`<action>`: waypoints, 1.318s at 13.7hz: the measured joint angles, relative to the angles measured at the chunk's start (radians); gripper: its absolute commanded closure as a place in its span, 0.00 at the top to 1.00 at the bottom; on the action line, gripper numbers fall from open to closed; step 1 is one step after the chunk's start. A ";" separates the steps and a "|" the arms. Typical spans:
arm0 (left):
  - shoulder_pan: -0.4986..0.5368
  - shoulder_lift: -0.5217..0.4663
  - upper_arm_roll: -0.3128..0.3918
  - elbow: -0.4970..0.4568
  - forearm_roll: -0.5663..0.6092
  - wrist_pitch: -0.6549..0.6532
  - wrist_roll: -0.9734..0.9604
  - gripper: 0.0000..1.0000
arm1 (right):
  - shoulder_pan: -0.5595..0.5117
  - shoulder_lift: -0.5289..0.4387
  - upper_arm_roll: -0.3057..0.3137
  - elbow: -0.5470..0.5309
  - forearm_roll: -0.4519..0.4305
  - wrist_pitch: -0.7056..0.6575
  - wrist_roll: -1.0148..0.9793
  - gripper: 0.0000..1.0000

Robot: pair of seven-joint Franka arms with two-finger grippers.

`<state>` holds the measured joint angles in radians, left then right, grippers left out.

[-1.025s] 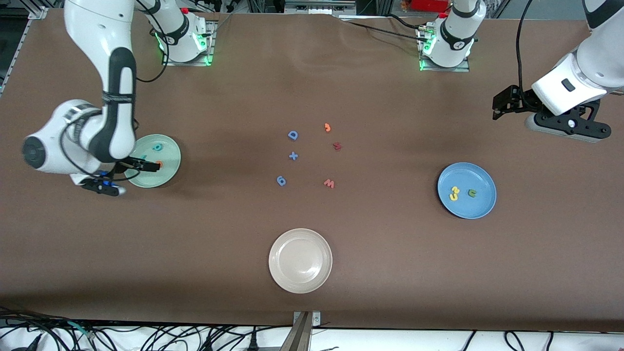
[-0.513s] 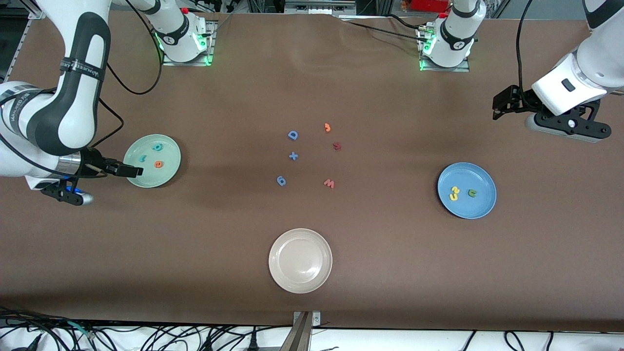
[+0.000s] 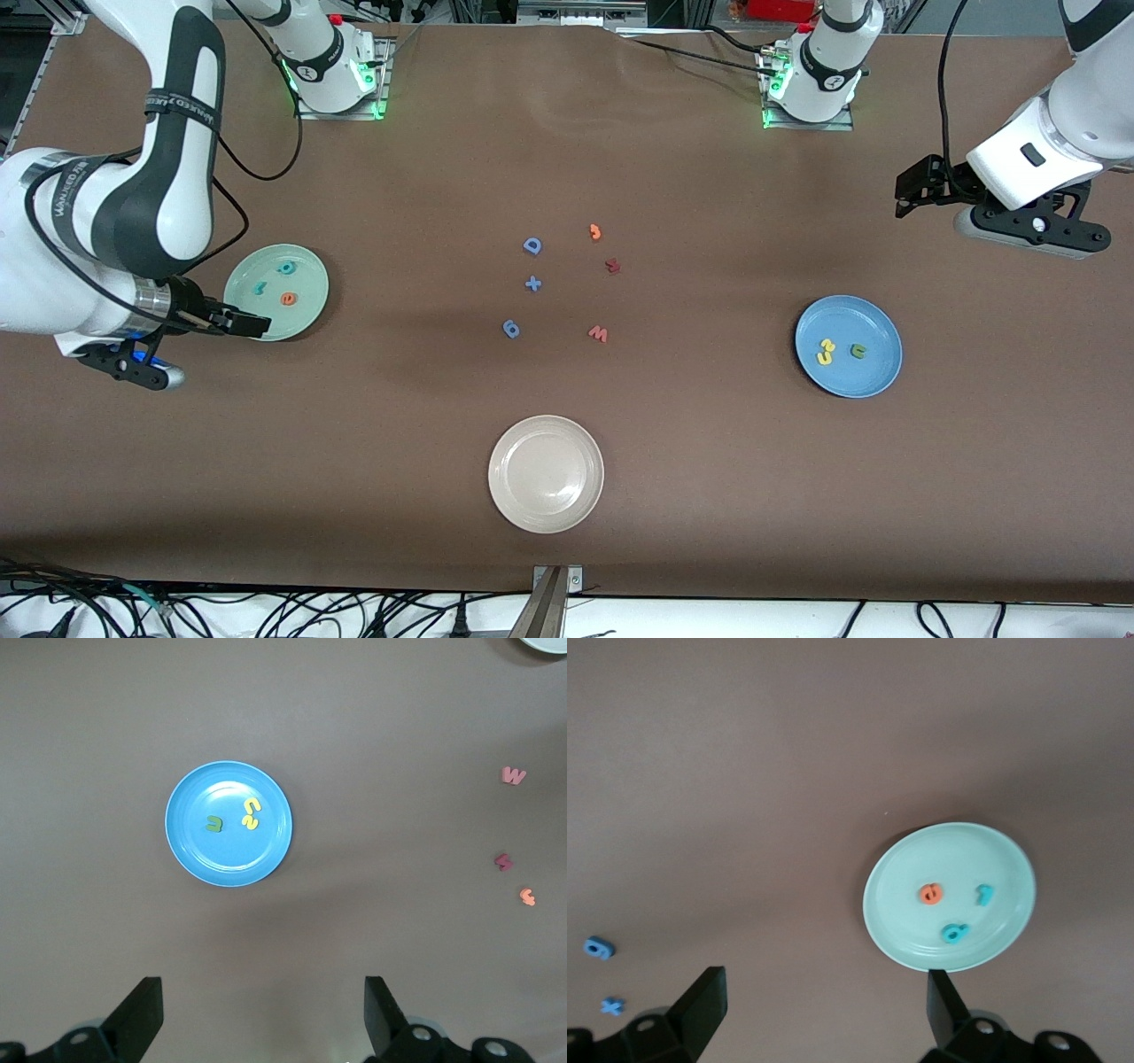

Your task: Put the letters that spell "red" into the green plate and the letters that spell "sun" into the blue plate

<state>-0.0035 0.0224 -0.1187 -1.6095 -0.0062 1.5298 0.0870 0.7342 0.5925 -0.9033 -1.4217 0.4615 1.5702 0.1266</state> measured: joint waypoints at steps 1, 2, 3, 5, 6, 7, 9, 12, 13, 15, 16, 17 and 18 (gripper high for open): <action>0.000 0.000 0.000 0.000 0.000 0.000 0.000 1.00 | -0.054 -0.025 0.081 0.027 -0.065 -0.001 0.024 1.00; 0.000 0.000 0.000 0.000 0.000 0.000 0.000 1.00 | -0.111 -0.049 0.158 0.048 -0.122 -0.003 0.034 1.00; 0.000 0.000 0.000 0.000 0.000 0.000 0.000 1.00 | -0.169 -0.072 0.229 0.068 -0.171 -0.004 0.037 1.00; 0.000 0.000 0.000 0.000 0.000 0.000 0.000 1.00 | -0.303 -0.126 0.380 0.096 -0.263 -0.007 0.037 1.00; 0.000 0.000 0.000 0.000 0.000 0.000 0.000 1.00 | -0.380 -0.158 0.464 0.103 -0.303 -0.007 0.036 1.00; 0.000 0.000 0.000 0.000 0.000 0.000 0.000 1.00 | -0.459 -0.194 0.548 0.105 -0.335 -0.007 0.031 1.00; 0.000 0.000 0.000 0.000 0.000 0.000 0.000 1.00 | -0.574 -0.256 0.655 0.105 -0.363 -0.006 0.007 1.00; 0.000 0.000 0.000 0.000 0.000 0.000 0.000 1.00 | -0.611 -0.333 0.686 0.030 -0.367 0.085 -0.024 1.00; 0.000 0.000 0.000 0.000 0.000 0.000 0.000 1.00 | -0.615 -0.362 0.697 -0.030 -0.377 0.155 -0.041 1.00; 0.000 0.000 0.000 0.000 0.000 0.000 0.000 1.00 | -0.664 -0.411 0.758 -0.126 -0.399 0.241 -0.068 1.00; 0.000 0.000 0.000 0.000 0.000 0.000 0.000 1.00 | -0.720 -0.429 0.821 -0.148 -0.405 0.256 -0.071 0.99; 0.000 0.000 0.000 0.000 0.000 0.000 0.000 1.00 | -0.779 -0.442 0.888 -0.156 -0.418 0.260 -0.072 0.99; 0.000 0.000 0.000 0.000 0.000 0.000 0.000 1.00 | -0.822 -0.454 0.939 -0.156 -0.435 0.260 -0.072 1.00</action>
<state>-0.0036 0.0224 -0.1187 -1.6095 -0.0062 1.5294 0.0870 -0.0877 0.1381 0.0356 -1.5780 0.0268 1.8305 0.0549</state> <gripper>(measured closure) 0.000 0.004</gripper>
